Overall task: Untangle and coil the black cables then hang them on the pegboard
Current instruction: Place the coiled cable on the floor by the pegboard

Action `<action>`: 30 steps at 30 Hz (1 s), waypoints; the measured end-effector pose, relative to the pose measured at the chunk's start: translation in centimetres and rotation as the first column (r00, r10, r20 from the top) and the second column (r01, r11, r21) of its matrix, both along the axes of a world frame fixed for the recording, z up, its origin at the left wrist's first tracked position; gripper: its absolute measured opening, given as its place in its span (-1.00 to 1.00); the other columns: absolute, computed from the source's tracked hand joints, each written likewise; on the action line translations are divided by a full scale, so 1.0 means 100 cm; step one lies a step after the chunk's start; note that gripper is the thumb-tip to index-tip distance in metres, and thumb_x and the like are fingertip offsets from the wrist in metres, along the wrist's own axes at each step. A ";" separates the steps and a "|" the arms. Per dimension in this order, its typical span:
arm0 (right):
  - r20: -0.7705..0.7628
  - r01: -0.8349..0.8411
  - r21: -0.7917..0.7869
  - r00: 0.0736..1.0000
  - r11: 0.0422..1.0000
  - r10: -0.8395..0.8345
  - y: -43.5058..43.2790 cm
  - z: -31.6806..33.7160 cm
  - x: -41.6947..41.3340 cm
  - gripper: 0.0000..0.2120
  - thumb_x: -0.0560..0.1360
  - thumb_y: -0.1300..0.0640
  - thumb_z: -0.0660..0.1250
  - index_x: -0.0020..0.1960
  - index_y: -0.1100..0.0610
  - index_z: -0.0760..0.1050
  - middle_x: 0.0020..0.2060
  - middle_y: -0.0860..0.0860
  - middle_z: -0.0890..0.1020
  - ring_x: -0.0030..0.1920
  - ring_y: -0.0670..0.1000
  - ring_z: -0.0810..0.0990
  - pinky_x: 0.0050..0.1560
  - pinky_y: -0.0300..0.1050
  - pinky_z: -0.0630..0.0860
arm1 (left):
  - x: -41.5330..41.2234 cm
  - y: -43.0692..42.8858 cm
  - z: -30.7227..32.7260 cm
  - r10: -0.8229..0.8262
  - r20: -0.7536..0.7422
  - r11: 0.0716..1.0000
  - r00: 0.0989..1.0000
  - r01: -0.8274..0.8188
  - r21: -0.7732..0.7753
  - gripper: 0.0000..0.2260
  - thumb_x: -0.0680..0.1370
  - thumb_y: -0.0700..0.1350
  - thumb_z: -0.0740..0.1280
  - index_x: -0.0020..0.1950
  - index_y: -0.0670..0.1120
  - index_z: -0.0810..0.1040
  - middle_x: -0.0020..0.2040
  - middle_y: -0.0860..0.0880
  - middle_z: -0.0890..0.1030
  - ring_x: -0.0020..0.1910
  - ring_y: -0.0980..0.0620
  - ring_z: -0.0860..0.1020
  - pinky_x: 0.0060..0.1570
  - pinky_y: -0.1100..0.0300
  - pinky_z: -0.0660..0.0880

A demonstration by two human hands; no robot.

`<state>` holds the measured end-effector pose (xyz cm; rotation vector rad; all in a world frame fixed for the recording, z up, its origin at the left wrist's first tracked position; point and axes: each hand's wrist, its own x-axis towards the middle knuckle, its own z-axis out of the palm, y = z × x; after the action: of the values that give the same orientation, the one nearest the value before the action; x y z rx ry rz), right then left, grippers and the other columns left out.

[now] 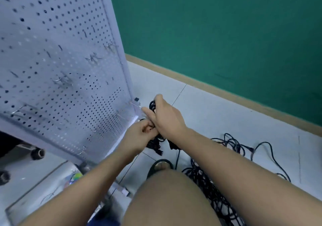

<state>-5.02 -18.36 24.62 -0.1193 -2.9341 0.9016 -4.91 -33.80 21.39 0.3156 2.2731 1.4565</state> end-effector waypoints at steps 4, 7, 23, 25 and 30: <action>0.168 -0.113 -0.346 0.969 0.931 0.180 -0.019 -0.066 -0.022 -0.65 0.72 -0.23 0.24 0.25 0.03 0.31 -0.02 0.02 0.59 -0.05 0.04 0.57 -0.08 0.02 0.43 | -0.006 -0.025 -0.071 0.140 0.013 0.989 0.990 -0.139 -0.048 -0.91 0.64 0.01 0.44 0.07 0.03 0.68 -0.08 0.06 0.74 -0.06 0.06 0.69 0.02 0.01 0.61; 0.317 -0.041 -0.495 0.922 0.868 0.224 -0.023 -0.106 -0.025 -0.57 0.69 -0.27 0.28 0.46 -0.11 0.32 0.04 -0.11 0.65 0.03 -0.15 0.62 0.03 -0.15 0.49 | -0.006 -0.039 -0.114 0.206 -0.027 0.973 0.978 -0.208 -0.105 -0.92 0.64 -0.09 0.45 0.05 0.11 0.67 -0.09 0.19 0.72 -0.08 0.19 0.65 -0.07 0.23 0.52; 0.413 -0.200 0.081 0.898 0.976 0.149 -0.054 -0.313 -0.040 -0.45 0.75 -0.06 0.22 0.68 0.04 0.19 0.40 0.19 0.47 0.37 0.24 0.46 0.36 0.15 0.42 | -0.035 -0.043 -0.267 0.442 0.654 0.810 0.614 -0.586 0.002 -0.81 0.67 0.05 0.43 -0.01 -0.05 0.64 0.00 -0.07 0.69 0.01 -0.02 0.58 -0.12 0.12 0.39; 0.381 -0.278 0.202 0.906 0.939 0.187 -0.059 -0.321 -0.040 -0.46 0.76 -0.01 0.20 0.69 0.05 0.16 0.38 0.17 0.46 0.35 0.21 0.47 0.34 0.09 0.38 | -0.038 -0.045 -0.277 0.449 0.667 0.811 0.595 -0.585 -0.025 -0.70 0.65 0.15 0.43 0.05 -0.10 0.68 0.00 -0.07 0.73 -0.02 -0.03 0.62 -0.11 0.10 0.42; 0.308 -0.314 0.404 0.931 0.859 0.195 -0.075 -0.347 -0.032 -0.43 0.57 0.07 0.50 0.55 0.06 0.46 0.12 0.13 0.63 0.10 0.15 0.59 0.13 0.01 0.52 | -0.043 -0.046 -0.302 0.595 0.614 0.757 0.518 -0.619 -0.211 -0.58 0.56 0.19 0.53 -0.01 -0.20 0.74 -0.08 -0.18 0.78 -0.12 -0.16 0.71 -0.14 0.08 0.53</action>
<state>-8.22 -25.82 -10.07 0.2042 -3.3701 0.2071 -9.23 -38.36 -8.85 -0.9742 1.7957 1.5613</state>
